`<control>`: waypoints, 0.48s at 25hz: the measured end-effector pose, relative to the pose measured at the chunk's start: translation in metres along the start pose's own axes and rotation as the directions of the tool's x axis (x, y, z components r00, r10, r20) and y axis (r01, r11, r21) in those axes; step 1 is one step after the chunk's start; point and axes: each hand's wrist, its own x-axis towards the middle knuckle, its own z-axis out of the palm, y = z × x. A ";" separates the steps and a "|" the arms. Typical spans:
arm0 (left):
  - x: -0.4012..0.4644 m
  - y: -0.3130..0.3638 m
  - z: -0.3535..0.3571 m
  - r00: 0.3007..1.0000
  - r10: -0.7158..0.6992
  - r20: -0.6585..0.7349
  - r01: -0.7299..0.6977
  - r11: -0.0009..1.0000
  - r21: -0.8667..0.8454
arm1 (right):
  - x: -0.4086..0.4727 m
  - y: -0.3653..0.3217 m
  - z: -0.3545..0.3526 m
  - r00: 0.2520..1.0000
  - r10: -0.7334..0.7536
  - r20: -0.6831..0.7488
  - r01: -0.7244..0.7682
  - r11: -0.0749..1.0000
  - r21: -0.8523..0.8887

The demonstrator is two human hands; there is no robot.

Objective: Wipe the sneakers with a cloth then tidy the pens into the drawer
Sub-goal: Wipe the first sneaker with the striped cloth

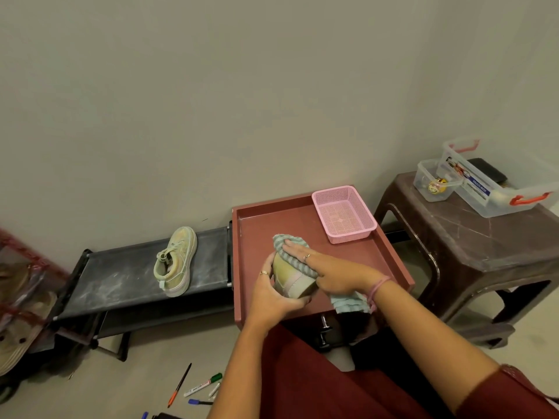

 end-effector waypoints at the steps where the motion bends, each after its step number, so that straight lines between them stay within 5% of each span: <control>1: -0.002 -0.003 -0.001 1.000 0.003 0.008 -0.003 1.000 -0.002 | -0.002 0.004 -0.003 0.998 0.027 0.060 -0.030 0.998 0.051; 4: -0.007 -0.012 -0.004 1.000 0.005 0.031 -0.004 1.000 -0.016 | -0.017 0.013 0.006 0.979 0.134 0.153 -0.172 0.946 0.275; 7: -0.006 -0.015 -0.008 0.997 0.005 0.072 -0.004 1.000 -0.015 | -0.024 0.005 0.033 0.986 0.163 -0.047 -0.126 0.890 0.438; 12: -0.008 -0.010 -0.012 0.994 -0.010 0.111 0.018 0.997 -0.074 | -0.015 -0.009 0.054 0.980 -0.019 -0.197 0.005 0.997 -0.075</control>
